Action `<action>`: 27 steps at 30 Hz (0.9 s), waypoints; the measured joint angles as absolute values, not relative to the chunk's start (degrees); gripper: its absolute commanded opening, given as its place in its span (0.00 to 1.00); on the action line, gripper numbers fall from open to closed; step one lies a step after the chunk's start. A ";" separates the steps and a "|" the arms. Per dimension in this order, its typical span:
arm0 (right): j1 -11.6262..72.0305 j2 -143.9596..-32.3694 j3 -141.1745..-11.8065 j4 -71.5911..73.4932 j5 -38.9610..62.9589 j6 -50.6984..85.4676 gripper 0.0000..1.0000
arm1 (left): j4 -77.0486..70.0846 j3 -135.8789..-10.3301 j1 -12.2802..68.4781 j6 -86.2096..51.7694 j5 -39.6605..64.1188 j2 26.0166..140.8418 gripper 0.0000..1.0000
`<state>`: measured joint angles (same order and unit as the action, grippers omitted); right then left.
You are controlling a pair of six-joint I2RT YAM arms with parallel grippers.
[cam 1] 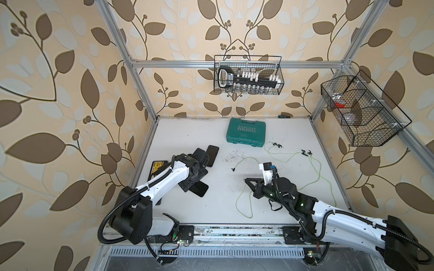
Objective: Plug wired earphones into phones
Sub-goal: Pick up the phone at the center of the board.
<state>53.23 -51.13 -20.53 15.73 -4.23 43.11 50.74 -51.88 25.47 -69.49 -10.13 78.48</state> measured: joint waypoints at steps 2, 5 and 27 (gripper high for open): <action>53.39 -51.07 -20.45 15.94 -4.23 43.38 0.00 | 50.63 -51.22 25.39 -72.07 -9.72 79.33 0.99; 53.84 -51.09 -20.25 16.32 -4.21 43.70 0.00 | 50.33 -50.41 25.39 -75.50 -9.37 79.44 0.99; 57.80 -56.51 -20.12 19.66 -4.08 44.60 0.00 | 44.27 -48.73 25.04 -85.32 -6.31 87.33 0.99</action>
<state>57.80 -56.51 -20.12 19.66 -4.08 44.60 44.27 -48.73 25.04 -85.32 -6.31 87.33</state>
